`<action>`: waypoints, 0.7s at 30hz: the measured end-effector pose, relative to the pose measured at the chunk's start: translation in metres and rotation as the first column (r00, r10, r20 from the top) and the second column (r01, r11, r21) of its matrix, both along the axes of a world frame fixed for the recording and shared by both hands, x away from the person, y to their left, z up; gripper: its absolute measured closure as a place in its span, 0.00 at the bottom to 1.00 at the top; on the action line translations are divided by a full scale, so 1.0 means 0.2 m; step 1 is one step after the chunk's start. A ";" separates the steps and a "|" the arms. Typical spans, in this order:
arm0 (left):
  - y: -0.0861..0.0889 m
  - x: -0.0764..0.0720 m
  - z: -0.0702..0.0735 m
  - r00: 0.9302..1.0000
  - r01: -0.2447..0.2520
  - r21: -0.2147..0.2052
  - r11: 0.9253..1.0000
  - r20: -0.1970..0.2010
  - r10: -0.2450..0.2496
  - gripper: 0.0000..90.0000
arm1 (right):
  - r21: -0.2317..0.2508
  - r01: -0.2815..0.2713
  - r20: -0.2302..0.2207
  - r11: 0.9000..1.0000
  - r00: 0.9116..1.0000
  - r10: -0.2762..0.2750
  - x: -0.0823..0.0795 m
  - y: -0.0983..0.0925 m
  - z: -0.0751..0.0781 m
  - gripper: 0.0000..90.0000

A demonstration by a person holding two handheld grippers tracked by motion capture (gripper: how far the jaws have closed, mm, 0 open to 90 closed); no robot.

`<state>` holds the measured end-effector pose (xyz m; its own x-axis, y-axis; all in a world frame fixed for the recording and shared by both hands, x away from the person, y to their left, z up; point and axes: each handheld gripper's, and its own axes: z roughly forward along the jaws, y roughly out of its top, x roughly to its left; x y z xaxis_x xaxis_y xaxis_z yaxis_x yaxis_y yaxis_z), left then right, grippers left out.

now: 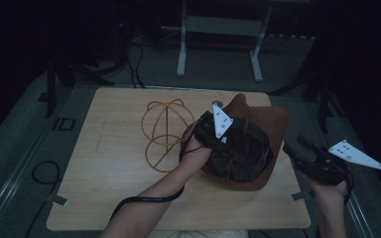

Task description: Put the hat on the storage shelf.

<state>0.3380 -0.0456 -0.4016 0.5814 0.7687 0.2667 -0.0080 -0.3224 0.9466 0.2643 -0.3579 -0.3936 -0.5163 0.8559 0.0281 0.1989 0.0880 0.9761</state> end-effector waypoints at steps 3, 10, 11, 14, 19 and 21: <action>0.02 -0.02 -0.01 0.999 0.037 -0.010 0.999 0.007 -0.036 0.96 | 0.000 0.037 -0.016 0.999 0.999 -0.037 0.04 -0.08 -0.01 0.43; 0.11 -0.04 -0.02 0.986 0.154 -0.017 0.988 0.061 -0.153 0.96 | -0.006 0.066 -0.054 0.998 0.996 -0.067 0.14 -0.17 -0.04 0.44; 0.13 -0.04 -0.02 0.979 0.193 -0.032 0.981 0.067 -0.191 0.96 | -0.008 0.063 -0.058 0.998 0.996 -0.063 0.15 -0.18 -0.04 0.45; 0.18 -0.05 -0.03 0.957 0.279 -0.055 0.959 0.103 -0.272 0.96 | -0.001 0.039 -0.063 0.999 0.997 -0.039 0.17 -0.17 -0.05 0.46; 0.21 -0.07 -0.03 0.911 0.400 -0.055 0.915 0.129 -0.391 0.96 | -0.002 -0.021 -0.066 1.000 0.998 0.021 0.18 -0.12 -0.08 0.46; 0.21 -0.09 -0.03 0.892 0.439 -0.041 0.898 0.144 -0.429 0.96 | 0.003 -0.058 -0.066 0.998 0.996 0.058 0.19 -0.09 -0.09 0.46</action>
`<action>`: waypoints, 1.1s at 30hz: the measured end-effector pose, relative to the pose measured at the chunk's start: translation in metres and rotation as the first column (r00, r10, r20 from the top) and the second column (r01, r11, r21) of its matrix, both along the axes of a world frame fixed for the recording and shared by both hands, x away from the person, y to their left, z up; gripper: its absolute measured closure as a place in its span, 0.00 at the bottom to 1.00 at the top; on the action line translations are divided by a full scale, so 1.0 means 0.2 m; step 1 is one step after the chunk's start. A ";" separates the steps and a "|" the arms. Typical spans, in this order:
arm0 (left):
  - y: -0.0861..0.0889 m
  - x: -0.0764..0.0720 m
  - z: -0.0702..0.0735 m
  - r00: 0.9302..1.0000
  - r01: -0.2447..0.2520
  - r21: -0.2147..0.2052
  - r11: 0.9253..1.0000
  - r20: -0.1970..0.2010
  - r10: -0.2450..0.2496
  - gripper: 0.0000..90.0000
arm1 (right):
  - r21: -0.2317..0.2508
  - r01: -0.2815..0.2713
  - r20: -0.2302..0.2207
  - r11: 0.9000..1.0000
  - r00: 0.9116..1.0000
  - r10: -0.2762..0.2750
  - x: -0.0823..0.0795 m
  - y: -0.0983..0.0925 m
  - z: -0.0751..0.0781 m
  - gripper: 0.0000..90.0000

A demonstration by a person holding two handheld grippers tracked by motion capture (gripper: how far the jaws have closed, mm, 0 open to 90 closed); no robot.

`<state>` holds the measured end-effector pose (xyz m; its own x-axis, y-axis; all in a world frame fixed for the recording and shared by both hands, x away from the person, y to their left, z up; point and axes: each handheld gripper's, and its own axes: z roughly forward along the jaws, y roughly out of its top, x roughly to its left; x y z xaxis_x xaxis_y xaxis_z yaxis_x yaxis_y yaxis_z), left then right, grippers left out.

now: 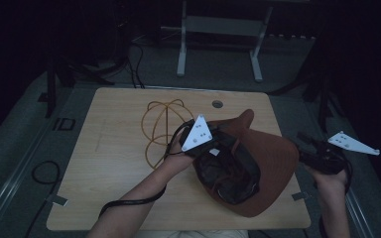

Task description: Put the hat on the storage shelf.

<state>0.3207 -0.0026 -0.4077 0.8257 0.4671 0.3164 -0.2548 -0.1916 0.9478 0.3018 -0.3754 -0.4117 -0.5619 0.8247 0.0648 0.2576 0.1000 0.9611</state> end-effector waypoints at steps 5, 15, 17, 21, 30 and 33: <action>0.01 -0.04 0.00 0.991 0.126 -0.003 0.992 0.036 -0.126 0.96 | 0.016 -0.113 0.013 0.993 0.994 0.113 -0.01 0.11 -0.02 0.47; -0.02 -0.09 0.00 0.978 0.199 0.008 0.980 0.065 -0.199 0.96 | -0.056 -0.350 0.020 0.935 0.936 0.352 -0.06 0.42 -0.06 0.47; -0.03 -0.10 0.00 0.978 0.197 0.010 0.980 0.069 -0.197 0.96 | -0.063 -0.363 0.024 0.930 0.931 0.365 -0.06 0.45 -0.06 0.47; -0.02 -0.11 0.00 0.978 0.199 -0.005 0.980 0.071 -0.198 0.96 | -0.023 -0.404 0.046 0.914 0.913 0.405 -0.05 0.51 -0.07 0.47; -0.04 -0.11 -0.02 0.982 0.179 -0.026 0.984 0.059 -0.177 0.96 | 0.022 -0.458 0.095 0.889 0.886 0.454 -0.04 0.60 -0.09 0.46; -0.04 -0.12 -0.02 0.982 0.181 -0.029 0.983 0.055 -0.179 0.96 | 0.025 -0.468 0.106 0.883 0.880 0.464 -0.03 0.60 -0.09 0.46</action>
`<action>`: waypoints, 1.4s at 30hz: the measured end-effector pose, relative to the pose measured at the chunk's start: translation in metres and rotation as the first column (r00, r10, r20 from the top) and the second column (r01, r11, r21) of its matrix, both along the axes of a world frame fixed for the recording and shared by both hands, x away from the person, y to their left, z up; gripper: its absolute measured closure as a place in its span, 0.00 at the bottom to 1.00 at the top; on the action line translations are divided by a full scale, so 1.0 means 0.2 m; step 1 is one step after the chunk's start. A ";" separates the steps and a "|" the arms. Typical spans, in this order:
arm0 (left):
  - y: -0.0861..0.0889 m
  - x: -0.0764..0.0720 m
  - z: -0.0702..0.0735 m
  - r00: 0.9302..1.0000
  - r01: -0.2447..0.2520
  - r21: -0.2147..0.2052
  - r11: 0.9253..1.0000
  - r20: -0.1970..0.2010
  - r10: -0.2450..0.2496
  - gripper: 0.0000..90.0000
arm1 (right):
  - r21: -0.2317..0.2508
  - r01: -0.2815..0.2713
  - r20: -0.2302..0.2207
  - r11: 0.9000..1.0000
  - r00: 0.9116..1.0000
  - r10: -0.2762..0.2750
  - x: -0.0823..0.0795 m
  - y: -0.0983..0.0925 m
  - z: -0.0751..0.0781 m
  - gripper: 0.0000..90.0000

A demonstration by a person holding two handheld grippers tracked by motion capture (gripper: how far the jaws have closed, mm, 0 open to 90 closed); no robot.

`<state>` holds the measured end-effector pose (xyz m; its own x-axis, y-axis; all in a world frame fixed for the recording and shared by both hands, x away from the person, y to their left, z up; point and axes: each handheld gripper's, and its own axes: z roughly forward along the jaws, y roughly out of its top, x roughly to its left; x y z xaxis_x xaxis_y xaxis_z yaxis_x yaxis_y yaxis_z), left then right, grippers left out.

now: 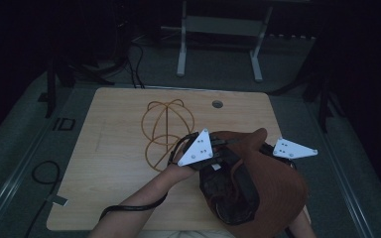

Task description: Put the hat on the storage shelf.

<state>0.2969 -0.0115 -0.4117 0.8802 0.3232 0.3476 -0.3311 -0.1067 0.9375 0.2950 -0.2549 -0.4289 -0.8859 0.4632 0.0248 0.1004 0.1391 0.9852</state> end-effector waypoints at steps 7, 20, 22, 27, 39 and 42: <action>-0.02 0.01 0.01 1.000 -0.016 0.000 1.000 -0.020 0.016 0.95 | 0.066 -0.060 -0.012 0.996 0.998 0.061 0.03 0.01 -0.01 0.71; 0.01 0.03 0.02 0.997 -0.055 0.025 0.998 -0.056 0.056 0.83 | 0.087 -0.084 -0.055 0.993 0.995 0.089 0.03 0.04 -0.02 0.98; 0.03 0.04 0.03 0.996 -0.060 0.017 0.998 -0.069 0.061 0.67 | 0.082 -0.067 -0.051 0.994 0.996 0.071 0.02 0.02 -0.01 0.98; 0.05 0.04 0.05 0.992 -0.095 0.005 0.995 -0.081 0.095 0.52 | 0.101 -0.055 -0.048 0.993 0.997 0.060 0.03 -0.01 0.00 0.98; 0.20 0.02 0.11 0.976 -0.168 0.010 0.986 -0.141 0.168 0.44 | 0.168 0.076 -0.028 0.983 0.997 -0.072 0.06 -0.16 0.08 0.98; 0.25 0.01 0.12 0.969 -0.197 0.027 0.980 -0.146 0.199 0.44 | 0.178 0.098 -0.028 0.979 0.995 -0.095 0.07 -0.18 0.10 0.98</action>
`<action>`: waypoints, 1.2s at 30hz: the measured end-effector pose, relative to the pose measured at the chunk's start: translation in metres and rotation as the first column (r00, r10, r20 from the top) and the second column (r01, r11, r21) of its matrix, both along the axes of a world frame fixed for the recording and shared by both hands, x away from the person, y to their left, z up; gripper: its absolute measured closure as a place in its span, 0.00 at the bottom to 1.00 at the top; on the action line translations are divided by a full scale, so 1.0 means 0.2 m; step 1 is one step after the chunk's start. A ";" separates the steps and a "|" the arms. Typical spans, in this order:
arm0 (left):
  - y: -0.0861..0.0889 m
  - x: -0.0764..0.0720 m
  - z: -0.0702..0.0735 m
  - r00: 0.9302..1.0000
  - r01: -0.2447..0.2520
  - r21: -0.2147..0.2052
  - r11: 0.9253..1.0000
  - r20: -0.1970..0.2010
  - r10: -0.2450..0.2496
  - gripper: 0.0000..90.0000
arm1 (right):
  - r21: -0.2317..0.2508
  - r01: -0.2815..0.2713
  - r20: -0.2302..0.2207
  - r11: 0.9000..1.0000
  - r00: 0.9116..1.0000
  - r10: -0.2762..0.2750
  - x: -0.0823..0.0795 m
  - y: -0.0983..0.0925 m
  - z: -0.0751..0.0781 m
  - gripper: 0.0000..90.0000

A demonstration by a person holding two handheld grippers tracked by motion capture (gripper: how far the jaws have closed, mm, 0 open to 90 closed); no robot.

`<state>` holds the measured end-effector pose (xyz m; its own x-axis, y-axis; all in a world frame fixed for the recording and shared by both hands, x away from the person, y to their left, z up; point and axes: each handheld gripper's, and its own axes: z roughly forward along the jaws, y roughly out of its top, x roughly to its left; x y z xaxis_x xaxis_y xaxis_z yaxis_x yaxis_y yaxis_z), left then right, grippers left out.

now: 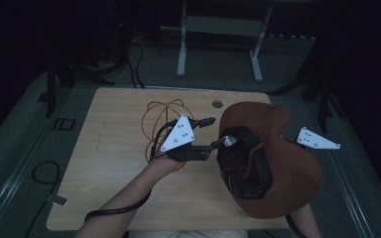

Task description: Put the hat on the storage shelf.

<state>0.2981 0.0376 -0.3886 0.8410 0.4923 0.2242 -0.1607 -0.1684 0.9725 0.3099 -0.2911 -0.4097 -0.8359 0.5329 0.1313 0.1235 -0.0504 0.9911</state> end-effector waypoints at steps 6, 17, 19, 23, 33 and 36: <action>0.10 -0.03 -0.01 0.999 -0.040 0.019 0.999 -0.010 0.040 0.44 | 0.003 0.035 0.013 0.999 0.999 -0.035 0.05 -0.01 0.04 0.98; 0.30 -0.11 -0.09 0.994 -0.095 0.032 0.995 -0.053 0.096 0.45 | 0.012 0.073 0.019 0.997 0.997 -0.073 0.19 0.06 0.10 0.98; 0.33 -0.12 -0.12 0.993 -0.101 0.041 0.994 -0.055 0.103 0.45 | 0.009 0.078 0.019 0.997 0.997 -0.078 0.22 0.07 0.11 0.98; 0.41 -0.17 -0.18 0.990 -0.118 0.049 0.992 -0.070 0.121 0.45 | 0.005 0.095 0.014 0.995 0.995 -0.095 0.28 0.12 0.13 0.98; 0.65 -0.26 -0.39 0.964 -0.230 0.038 0.972 -0.127 0.233 0.45 | -0.020 0.111 0.019 0.994 0.994 -0.110 0.41 0.27 0.20 0.98; 0.73 -0.28 -0.46 0.952 -0.266 0.020 0.964 -0.149 0.266 0.45 | -0.031 0.115 0.030 0.993 0.993 -0.114 0.45 0.33 0.23 0.98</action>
<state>0.2423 0.1843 -0.4807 0.7032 0.7030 0.1065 0.0364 -0.1852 0.9820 0.3992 -0.2260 -0.3647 -0.7722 0.6290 0.0892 0.0904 -0.0302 0.9954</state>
